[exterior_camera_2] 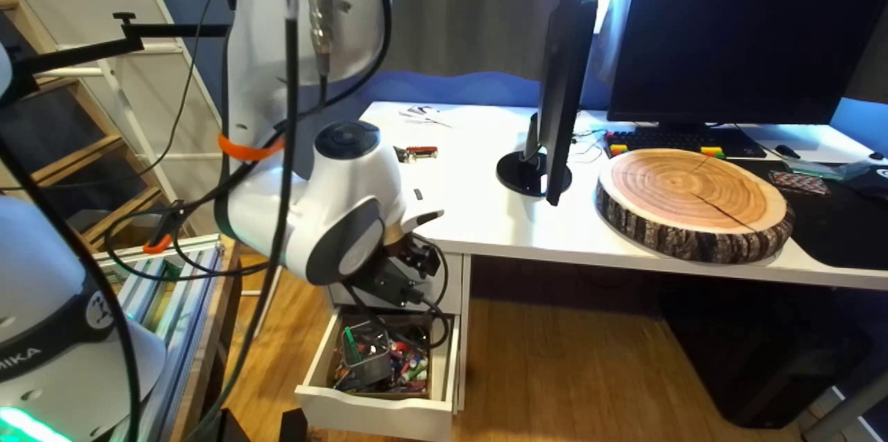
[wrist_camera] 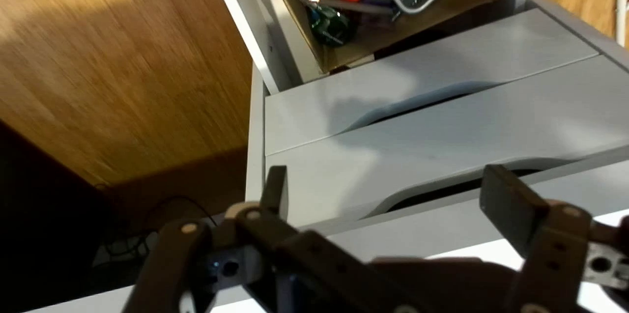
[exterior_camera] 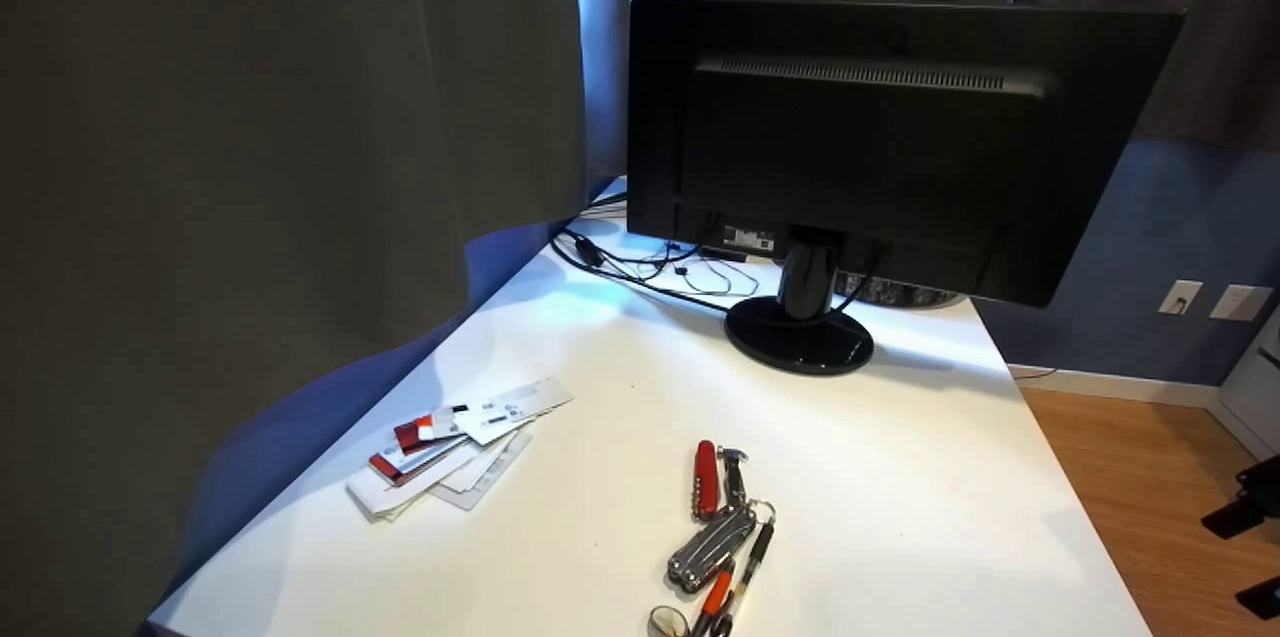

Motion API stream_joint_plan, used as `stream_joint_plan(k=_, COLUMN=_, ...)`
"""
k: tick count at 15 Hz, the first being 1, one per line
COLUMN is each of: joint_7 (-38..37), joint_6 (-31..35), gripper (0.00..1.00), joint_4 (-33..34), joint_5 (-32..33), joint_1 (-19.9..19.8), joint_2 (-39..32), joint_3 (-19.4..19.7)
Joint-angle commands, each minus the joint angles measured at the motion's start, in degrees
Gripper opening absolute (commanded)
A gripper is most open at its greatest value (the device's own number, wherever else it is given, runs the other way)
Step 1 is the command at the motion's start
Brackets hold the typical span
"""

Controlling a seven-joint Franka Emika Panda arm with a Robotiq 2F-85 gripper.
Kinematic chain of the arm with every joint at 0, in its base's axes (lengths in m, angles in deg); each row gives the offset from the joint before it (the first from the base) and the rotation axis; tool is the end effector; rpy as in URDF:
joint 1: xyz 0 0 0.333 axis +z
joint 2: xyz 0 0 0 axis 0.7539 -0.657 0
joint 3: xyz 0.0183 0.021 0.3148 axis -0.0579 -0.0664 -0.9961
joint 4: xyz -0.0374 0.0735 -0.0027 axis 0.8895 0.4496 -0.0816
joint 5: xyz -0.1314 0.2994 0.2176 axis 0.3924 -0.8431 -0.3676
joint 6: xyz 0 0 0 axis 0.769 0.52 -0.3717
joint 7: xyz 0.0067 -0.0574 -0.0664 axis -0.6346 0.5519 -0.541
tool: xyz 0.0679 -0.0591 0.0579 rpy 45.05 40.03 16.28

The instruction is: Put the green pen in the stationary holder in the open drawer

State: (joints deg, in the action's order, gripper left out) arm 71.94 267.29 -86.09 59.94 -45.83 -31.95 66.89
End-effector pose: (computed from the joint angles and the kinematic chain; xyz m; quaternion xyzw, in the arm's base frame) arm 0.3530 0.1124 0.0767 -0.8912 -0.4093 -0.1561 0.1177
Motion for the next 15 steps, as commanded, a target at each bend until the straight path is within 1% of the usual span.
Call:
stream_joint_plan(k=1, joint_7=-1.6, joint_6=-8.7, gripper=1.00, joint_4=-6.2, joint_5=-8.0, joint_1=8.1, joint_2=10.3, joint_3=2.7)
stream_joint_plan(k=4, joint_7=-1.9, joint_6=-15.1, gripper=1.00, joint_4=-8.1, joint_5=-11.9, joint_1=13.8, joint_2=15.2, joint_3=4.7)
stream_joint_plan(k=5, joint_7=-4.2, joint_6=-17.7, gripper=1.00, joint_4=-5.0, joint_5=-10.5, joint_1=15.3, joint_2=14.2, joint_3=5.4)
stream_joint_plan(k=6, joint_7=-5.0, joint_6=-19.5, gripper=1.00, joint_4=-5.3, joint_5=-10.4, joint_1=16.4, joint_2=15.4, joint_3=5.6)
stream_joint_plan(k=9, joint_7=-9.5, joint_6=-24.7, gripper=1.00, joint_4=-4.6, joint_5=-9.0, joint_1=18.8, joint_2=17.6, joint_3=6.2)
stream_joint_plan(k=10, joint_7=-9.9, joint_6=-25.6, gripper=1.00, joint_4=-5.9, joint_5=-9.5, joint_1=19.8, joint_2=19.2, joint_3=6.7)
stream_joint_plan(k=12, joint_7=-12.6, joint_6=-28.2, gripper=1.00, joint_4=-4.8, joint_5=-8.1, joint_1=20.5, joint_2=19.4, joint_3=6.5)
stream_joint_plan(k=15, joint_7=-15.8, joint_6=-30.6, gripper=1.00, joint_4=-5.1, joint_5=-7.1, joint_1=21.8, joint_2=20.8, joint_3=6.7)
